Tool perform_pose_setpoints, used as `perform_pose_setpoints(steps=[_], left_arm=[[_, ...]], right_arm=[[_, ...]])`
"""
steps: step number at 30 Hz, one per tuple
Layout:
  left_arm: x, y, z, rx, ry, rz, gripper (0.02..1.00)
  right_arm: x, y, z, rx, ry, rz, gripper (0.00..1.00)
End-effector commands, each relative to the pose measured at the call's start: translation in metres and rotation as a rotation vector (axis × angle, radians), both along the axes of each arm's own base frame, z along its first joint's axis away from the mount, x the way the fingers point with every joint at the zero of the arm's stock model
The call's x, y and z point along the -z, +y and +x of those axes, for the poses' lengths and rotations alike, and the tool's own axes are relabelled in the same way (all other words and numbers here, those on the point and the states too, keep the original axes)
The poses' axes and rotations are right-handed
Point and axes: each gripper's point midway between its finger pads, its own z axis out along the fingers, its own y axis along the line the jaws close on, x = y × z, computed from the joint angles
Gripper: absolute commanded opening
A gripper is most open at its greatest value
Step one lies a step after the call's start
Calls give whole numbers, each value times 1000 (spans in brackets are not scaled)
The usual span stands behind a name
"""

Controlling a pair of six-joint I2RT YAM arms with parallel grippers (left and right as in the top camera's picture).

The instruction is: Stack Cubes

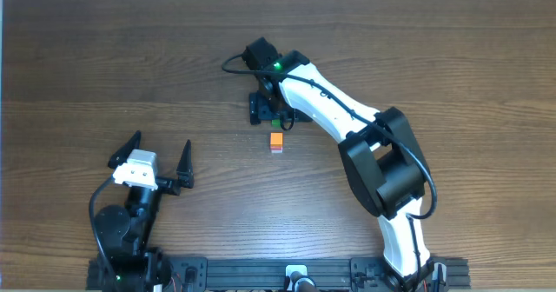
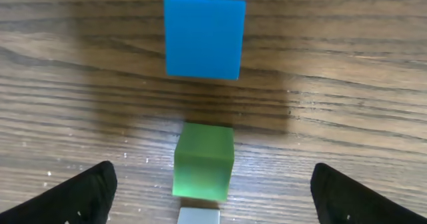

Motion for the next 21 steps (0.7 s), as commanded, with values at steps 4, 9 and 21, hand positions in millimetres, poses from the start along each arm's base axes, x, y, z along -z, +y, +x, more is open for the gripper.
perform_pose_setpoints(steps=[4, 9, 21], left_arm=[[2, 2, 0, -10, 1, 11, 1000], [2, 2, 0, -10, 1, 12, 1000], [2, 2, 0, -10, 1, 12, 1000]], right_arm=[[13, 3, 1, 10, 12, -26, 838], [14, 4, 3, 10, 4, -19, 627], [13, 11, 3, 6, 6, 12, 257]])
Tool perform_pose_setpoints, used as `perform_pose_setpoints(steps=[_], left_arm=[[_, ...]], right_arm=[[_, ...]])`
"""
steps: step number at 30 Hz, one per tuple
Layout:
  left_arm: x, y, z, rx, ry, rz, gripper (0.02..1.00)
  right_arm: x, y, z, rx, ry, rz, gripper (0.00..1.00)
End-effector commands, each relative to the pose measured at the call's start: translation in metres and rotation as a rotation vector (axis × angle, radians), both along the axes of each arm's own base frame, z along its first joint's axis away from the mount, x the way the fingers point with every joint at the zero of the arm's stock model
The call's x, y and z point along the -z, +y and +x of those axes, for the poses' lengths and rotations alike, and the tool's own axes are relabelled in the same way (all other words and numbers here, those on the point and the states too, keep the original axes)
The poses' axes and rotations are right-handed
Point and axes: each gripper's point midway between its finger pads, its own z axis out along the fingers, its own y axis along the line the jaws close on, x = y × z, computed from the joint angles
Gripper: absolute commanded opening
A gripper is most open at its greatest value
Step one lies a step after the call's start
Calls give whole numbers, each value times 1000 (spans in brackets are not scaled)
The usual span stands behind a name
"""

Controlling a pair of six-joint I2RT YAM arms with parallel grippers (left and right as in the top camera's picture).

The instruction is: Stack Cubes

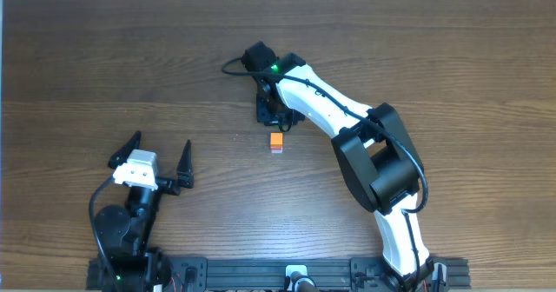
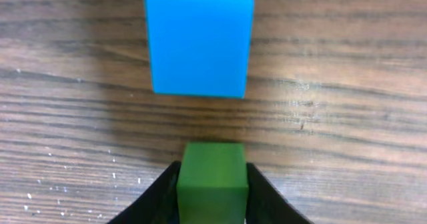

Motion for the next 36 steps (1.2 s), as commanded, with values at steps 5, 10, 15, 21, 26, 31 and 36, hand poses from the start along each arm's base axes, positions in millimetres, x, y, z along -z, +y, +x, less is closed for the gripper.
perform_pose_setpoints(steps=[5, 10, 15, 21, 26, 31, 36], left_arm=[[2, 2, 0, -10, 1, 12, 1000], [2, 2, 0, -10, 1, 12, 1000], [2, 2, 0, -10, 1, 11, 1000], [2, 2, 0, -10, 1, 12, 1000], [2, 2, 0, -10, 1, 12, 1000], [2, 2, 0, -10, 1, 11, 1000], [2, 2, 0, -10, 1, 12, 1000]], right_arm=[[-2, 11, 2, -9, -6, 24, 215], [-4, 13, 3, -12, -12, 29, 172], [-5, 13, 4, -11, -12, 28, 115], [-13, 14, 6, -11, -15, 29, 40], [-32, 10, 9, -8, -28, 2, 20], [-59, 7, 12, -5, -55, -6, 12], [-91, 8, 12, -6, -106, 30, 12]])
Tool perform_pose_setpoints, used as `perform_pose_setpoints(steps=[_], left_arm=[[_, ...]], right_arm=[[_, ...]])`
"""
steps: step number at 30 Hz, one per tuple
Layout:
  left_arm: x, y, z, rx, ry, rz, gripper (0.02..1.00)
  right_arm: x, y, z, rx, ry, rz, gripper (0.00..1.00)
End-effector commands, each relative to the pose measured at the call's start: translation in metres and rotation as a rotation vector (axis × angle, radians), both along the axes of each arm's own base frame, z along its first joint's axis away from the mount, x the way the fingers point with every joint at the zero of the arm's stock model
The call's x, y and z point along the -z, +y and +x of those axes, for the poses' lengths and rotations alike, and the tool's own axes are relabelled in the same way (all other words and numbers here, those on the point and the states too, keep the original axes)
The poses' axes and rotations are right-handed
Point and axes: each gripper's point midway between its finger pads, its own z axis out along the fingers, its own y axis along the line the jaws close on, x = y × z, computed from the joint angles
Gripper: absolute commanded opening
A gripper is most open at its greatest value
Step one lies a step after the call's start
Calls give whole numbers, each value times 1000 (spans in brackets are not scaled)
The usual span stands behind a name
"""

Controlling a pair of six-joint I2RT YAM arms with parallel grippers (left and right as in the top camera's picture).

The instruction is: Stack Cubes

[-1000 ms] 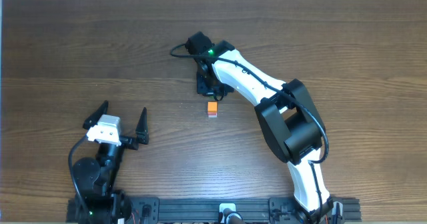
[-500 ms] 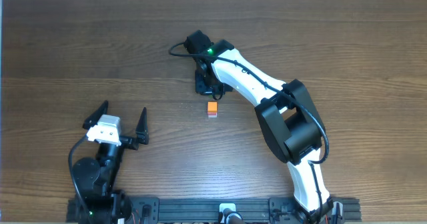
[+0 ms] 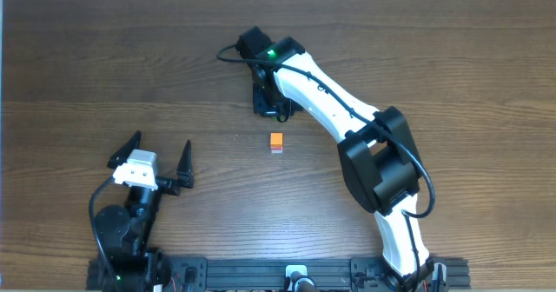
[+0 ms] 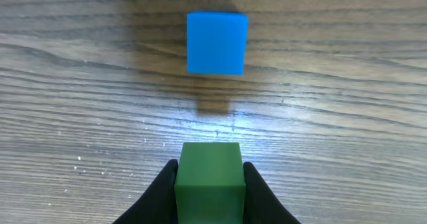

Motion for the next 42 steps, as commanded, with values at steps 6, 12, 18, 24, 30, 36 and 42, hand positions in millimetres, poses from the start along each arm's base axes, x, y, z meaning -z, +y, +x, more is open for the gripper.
perform_pose_setpoints(steps=[6, 12, 18, 24, 30, 36, 42], left_arm=[[2, 2, 0, -10, 1, 11, 1000], [2, 2, 0, -10, 1, 12, 1000], [2, 2, 0, -10, 1, 12, 1000], [2, 2, 0, -10, 1, 12, 1000], [2, 2, 0, -10, 1, 12, 998], [2, 2, 0, -10, 1, 12, 1000], [2, 2, 0, -10, 1, 12, 1000]], right_arm=[[-84, -2, -5, -5, -137, 71, 12], [-109, -5, -31, -35, -144, 63, 12], [-94, -8, -64, -23, -67, 47, 12], [-75, -2, -75, -25, -36, 53, 9], [-64, 0, -77, -19, -23, 65, 3], [-54, -1, -78, -16, -18, 61, 7], [-51, -1, -78, -16, -13, 56, 12]])
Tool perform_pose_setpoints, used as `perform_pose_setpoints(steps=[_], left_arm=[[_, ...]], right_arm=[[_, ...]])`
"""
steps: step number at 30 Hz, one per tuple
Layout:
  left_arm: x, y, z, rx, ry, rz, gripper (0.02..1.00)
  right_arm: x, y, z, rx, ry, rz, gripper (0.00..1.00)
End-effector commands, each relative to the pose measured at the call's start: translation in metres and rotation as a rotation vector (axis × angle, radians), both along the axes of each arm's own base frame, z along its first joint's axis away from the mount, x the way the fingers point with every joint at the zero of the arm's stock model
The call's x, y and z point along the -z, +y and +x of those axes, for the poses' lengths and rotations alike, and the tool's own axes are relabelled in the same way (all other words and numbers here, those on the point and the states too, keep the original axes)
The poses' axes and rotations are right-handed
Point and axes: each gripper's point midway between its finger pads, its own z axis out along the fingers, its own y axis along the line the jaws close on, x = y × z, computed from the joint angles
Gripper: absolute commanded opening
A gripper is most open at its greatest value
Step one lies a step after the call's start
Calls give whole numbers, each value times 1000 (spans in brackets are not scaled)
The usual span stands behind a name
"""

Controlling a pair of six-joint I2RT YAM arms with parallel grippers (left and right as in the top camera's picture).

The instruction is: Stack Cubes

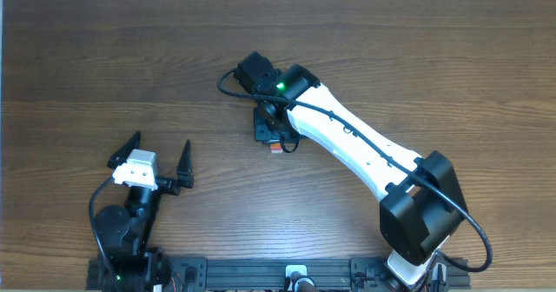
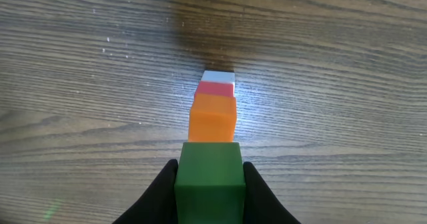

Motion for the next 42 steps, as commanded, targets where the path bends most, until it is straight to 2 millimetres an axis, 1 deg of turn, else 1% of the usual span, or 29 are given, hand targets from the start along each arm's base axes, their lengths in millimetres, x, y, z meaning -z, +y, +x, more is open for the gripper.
perform_pose_setpoints(steps=[1, 12, 22, 31, 42], left_arm=[[2, 1, 0, -7, 1, 11, 1000], [2, 1, 0, -7, 1, 11, 1000], [2, 1, 0, -7, 1, 11, 1000], [2, 1, 0, -7, 1, 11, 1000], [2, 1, 0, -7, 1, 11, 1000]], right_arm=[[1, 2, -3, 7, 6, 5, 12], [17, 7, 1, 21, 27, -3, 9], [19, 7, 1, 33, 31, -4, 9], [26, 6, 0, 33, 47, -19, 9], [27, 5, 1, 36, 45, -23, 12]])
